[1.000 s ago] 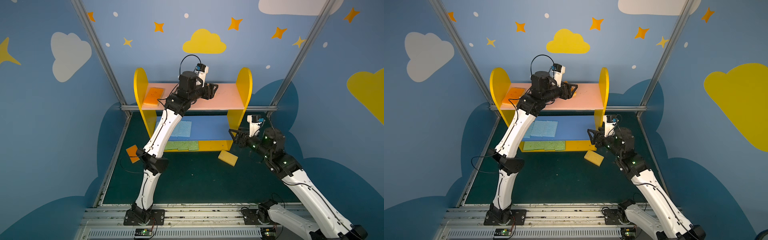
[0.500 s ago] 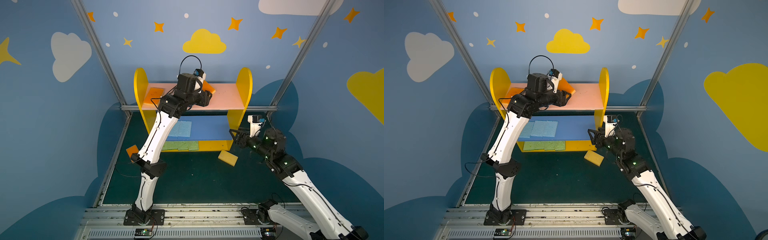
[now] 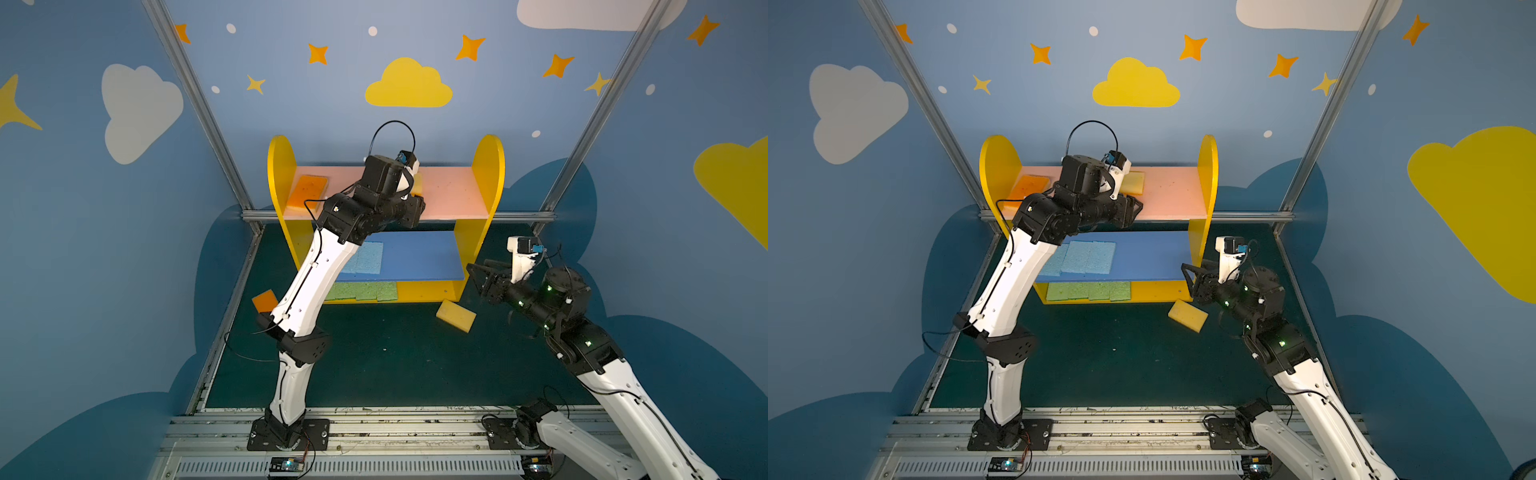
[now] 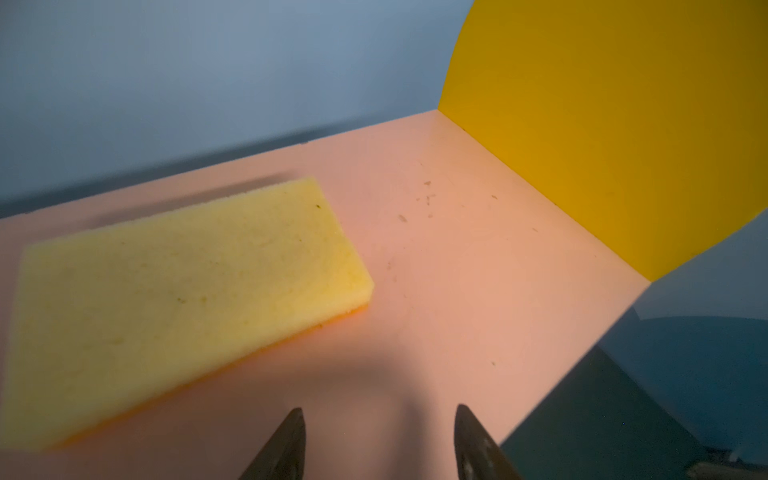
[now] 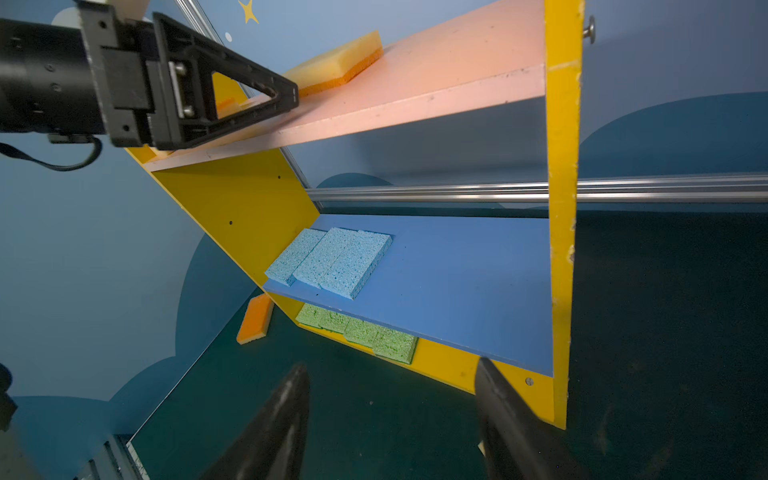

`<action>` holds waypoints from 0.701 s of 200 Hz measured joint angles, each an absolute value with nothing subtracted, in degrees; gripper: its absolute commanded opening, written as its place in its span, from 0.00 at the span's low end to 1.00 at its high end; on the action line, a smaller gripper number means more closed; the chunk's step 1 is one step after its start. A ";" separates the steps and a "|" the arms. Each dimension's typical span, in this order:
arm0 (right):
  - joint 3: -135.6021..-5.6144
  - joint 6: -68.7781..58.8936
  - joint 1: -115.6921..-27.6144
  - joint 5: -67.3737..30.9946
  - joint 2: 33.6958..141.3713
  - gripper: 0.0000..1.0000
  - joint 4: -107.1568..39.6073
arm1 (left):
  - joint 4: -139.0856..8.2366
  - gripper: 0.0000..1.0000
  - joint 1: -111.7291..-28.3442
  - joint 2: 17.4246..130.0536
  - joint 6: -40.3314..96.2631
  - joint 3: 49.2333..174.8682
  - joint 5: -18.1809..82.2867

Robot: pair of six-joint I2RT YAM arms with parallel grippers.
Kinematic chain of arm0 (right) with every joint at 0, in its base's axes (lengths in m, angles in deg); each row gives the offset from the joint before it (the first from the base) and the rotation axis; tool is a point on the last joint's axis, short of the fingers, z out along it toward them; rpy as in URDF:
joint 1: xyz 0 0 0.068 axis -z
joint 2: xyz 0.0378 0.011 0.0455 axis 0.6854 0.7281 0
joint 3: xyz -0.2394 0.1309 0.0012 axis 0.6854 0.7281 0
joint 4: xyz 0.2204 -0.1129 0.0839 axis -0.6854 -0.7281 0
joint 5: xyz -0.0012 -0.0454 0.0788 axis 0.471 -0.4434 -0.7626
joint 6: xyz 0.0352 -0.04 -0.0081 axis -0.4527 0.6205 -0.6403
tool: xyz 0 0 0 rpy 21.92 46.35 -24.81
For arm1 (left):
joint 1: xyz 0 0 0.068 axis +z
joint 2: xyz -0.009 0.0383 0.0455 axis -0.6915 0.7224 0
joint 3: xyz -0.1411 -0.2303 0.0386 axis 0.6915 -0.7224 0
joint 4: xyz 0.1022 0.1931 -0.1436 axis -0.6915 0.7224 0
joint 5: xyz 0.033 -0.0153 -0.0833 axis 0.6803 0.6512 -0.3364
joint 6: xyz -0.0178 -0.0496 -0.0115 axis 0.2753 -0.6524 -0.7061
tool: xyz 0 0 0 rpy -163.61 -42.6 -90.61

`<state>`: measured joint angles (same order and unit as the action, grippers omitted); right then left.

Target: Place and organize the cleaning sponges onto the shelf

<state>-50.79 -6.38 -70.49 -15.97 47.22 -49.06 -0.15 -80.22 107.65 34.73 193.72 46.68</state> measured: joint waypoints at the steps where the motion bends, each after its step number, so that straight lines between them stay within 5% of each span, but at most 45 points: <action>1: -50.81 -6.36 -70.49 -15.99 47.19 0.63 -49.06 | -0.13 0.56 -80.26 107.47 34.75 193.52 46.75; 35: -55.09 -5.31 -70.49 -16.67 47.87 0.68 -52.67 | -2.29 0.57 -82.95 94.55 34.59 176.71 48.06; 54: -62.61 -4.35 -70.51 -18.36 51.65 0.67 -55.47 | -5.46 0.66 -83.58 85.61 34.07 166.15 48.82; 93: -86.85 -0.52 -73.77 -21.13 67.57 0.53 -62.48 | -13.70 0.92 -83.56 67.84 33.79 148.45 51.73; 140: -107.29 3.87 -79.06 -17.87 85.23 0.27 -69.28 | -22.29 1.00 -83.56 51.87 33.31 126.92 54.81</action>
